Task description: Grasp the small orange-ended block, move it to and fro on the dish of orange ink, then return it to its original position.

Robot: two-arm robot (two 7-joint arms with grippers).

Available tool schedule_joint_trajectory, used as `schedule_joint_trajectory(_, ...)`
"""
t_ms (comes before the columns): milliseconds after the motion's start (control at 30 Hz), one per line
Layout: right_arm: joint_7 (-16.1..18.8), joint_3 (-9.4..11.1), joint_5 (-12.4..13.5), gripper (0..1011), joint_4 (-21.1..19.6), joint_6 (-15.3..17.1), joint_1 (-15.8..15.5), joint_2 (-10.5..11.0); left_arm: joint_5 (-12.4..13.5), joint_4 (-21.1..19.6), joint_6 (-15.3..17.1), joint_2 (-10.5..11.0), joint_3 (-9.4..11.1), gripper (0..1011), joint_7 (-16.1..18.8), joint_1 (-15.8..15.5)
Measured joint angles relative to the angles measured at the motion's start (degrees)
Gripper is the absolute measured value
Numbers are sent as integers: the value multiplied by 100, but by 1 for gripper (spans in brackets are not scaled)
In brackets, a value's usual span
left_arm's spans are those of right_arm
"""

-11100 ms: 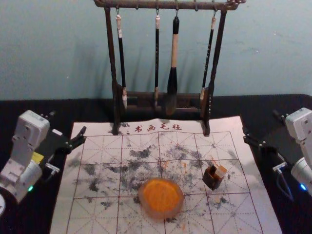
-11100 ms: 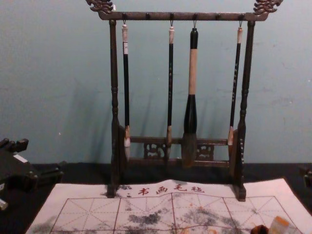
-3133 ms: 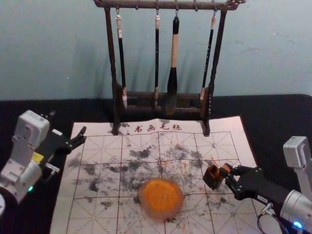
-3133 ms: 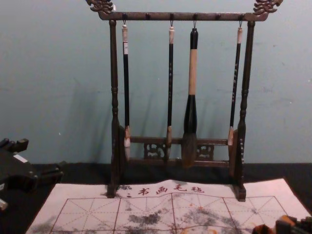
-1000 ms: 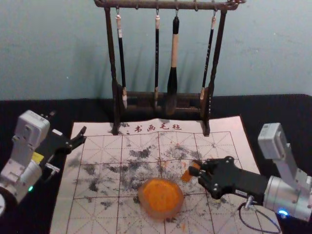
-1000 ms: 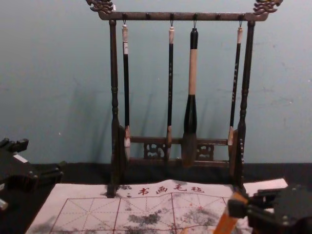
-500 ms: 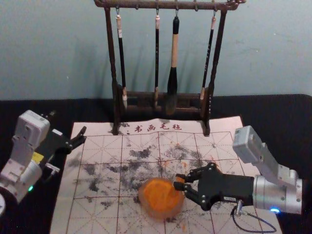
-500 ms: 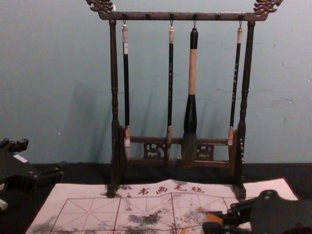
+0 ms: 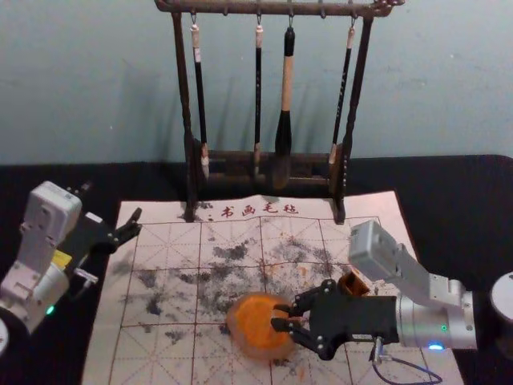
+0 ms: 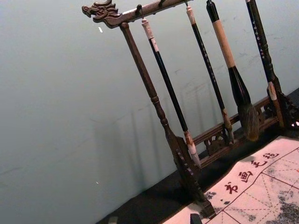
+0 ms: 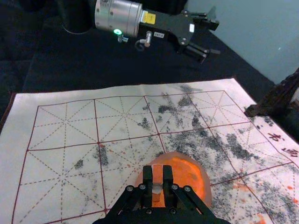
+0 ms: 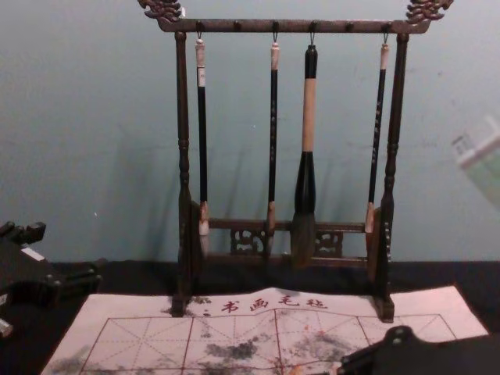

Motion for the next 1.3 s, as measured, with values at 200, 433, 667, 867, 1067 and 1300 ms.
schedule_joint_trajectory(200, -4, -97, -43, 92, 120, 21, 111, -81, 0, 0, 0, 0, 0, 1002, 0, 0)
schedule_joint_trajectory(433, -14, -150, -54, 92, 232, 43, 202, -151, 0, 0, 0, 0, 0, 1001, 0, 0)
schedule_joint_trajectory(667, -50, -237, -110, 92, 359, 111, 320, -251, 0, 0, 0, 0, 0, 1001, 0, 0)
schedule_joint_trajectory(867, -72, -291, -157, 92, 458, 162, 406, -329, 0, 0, 0, 0, 0, 1001, 0, 0)
schedule_joint_trajectory(1067, -112, -325, -204, 92, 547, 208, 486, -409, 0, 0, 0, 0, 0, 1001, 0, 0)
schedule_joint_trajectory(1300, -178, -316, -239, 92, 667, 263, 562, -471, 0, 0, 0, 0, 0, 1001, 0, 0)
